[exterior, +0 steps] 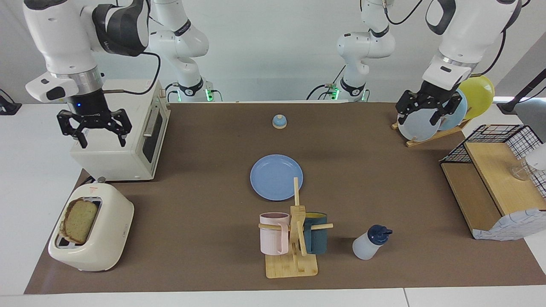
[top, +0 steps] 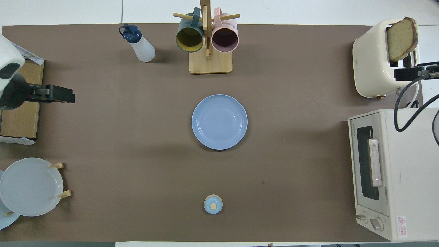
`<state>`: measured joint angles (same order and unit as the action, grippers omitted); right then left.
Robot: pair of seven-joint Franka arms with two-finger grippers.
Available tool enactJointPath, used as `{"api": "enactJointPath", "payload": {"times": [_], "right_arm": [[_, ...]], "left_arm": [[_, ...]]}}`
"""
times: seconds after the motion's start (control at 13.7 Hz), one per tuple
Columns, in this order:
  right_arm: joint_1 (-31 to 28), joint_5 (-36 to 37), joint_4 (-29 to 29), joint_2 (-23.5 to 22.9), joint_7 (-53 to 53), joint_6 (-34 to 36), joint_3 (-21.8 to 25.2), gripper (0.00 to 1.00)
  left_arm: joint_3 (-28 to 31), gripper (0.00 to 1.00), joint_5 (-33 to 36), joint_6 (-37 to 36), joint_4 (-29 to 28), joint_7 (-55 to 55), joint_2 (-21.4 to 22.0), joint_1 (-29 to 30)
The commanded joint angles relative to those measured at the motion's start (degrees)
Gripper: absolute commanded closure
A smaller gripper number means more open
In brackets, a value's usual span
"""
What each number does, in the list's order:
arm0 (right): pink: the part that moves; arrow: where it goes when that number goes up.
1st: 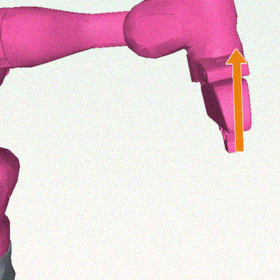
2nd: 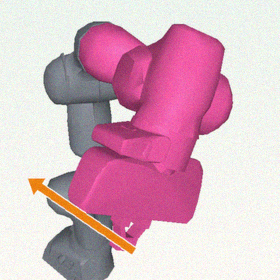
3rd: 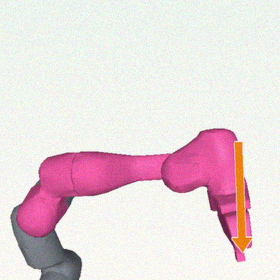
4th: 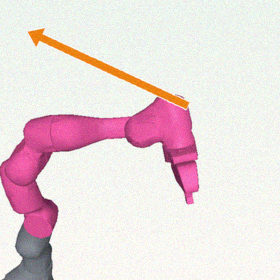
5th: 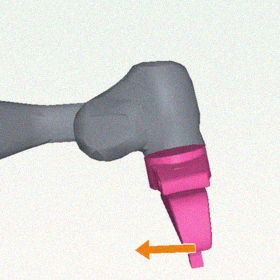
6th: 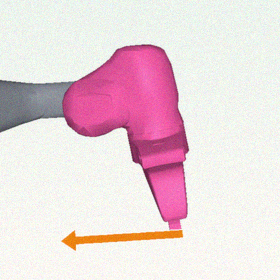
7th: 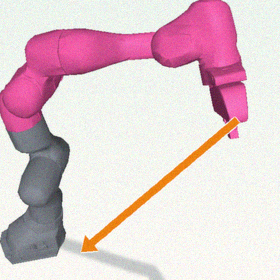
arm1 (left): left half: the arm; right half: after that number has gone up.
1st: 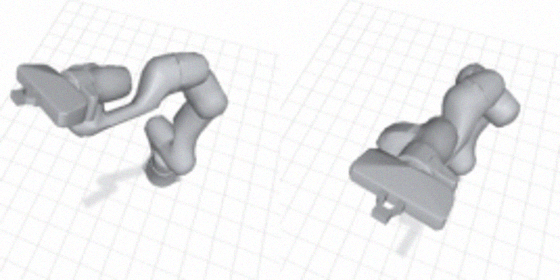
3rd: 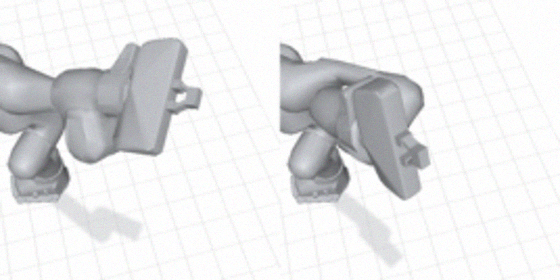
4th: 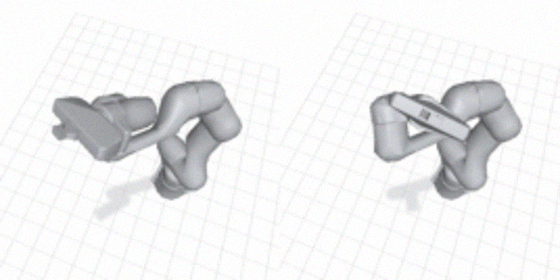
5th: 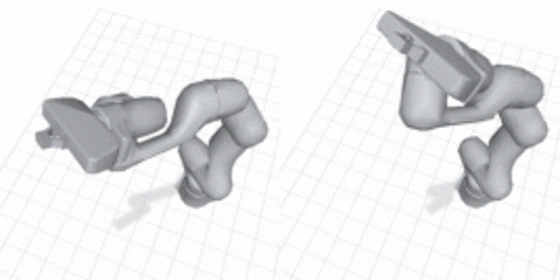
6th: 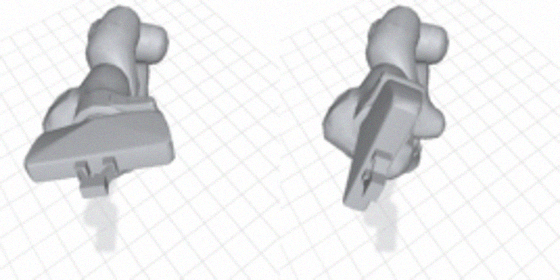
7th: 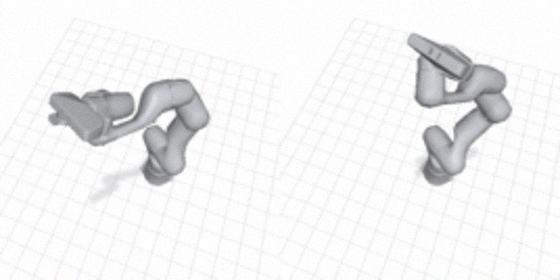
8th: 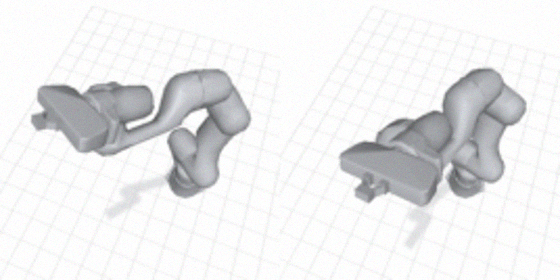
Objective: Put bread on plate and add seasoning
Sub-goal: 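Move the left gripper toward the white seasoning bottle near the mug rack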
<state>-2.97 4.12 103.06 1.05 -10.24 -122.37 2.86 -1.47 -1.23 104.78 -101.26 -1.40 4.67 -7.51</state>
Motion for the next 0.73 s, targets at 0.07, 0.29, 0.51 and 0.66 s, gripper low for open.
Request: {"api": "enactJointPath", "payload": {"times": [0.07,0.29,0.51,0.66], "right_arm": [[-1.86,-1.22,4.86,2.03,0.49,-5.60,-0.23,0.10],[-4.15,-1.13,4.78,0.46,-2.48,-11.20,-0.23,0.11],[-4.50,-1.31,3.56,-7.35,-5.15,-26.48,-0.31,0.00],[-4.59,-3.57,-0.55,-12.54,-3.13,-29.77,-0.40,0.00]], "left_arm": [[0.50,0.00,-0.62,20.48,-15.53,-1.50,3.77,-3.64],[0.59,0.00,0.25,40.00,-21.69,-4.92,-2.45,-7.68],[0.77,0.00,2.98,55.92,-22.05,-9.31,-12.73,-10.06],[1.03,0.00,2.81,62.19,-22.06,-9.85,-16.70,-10.42]]}}
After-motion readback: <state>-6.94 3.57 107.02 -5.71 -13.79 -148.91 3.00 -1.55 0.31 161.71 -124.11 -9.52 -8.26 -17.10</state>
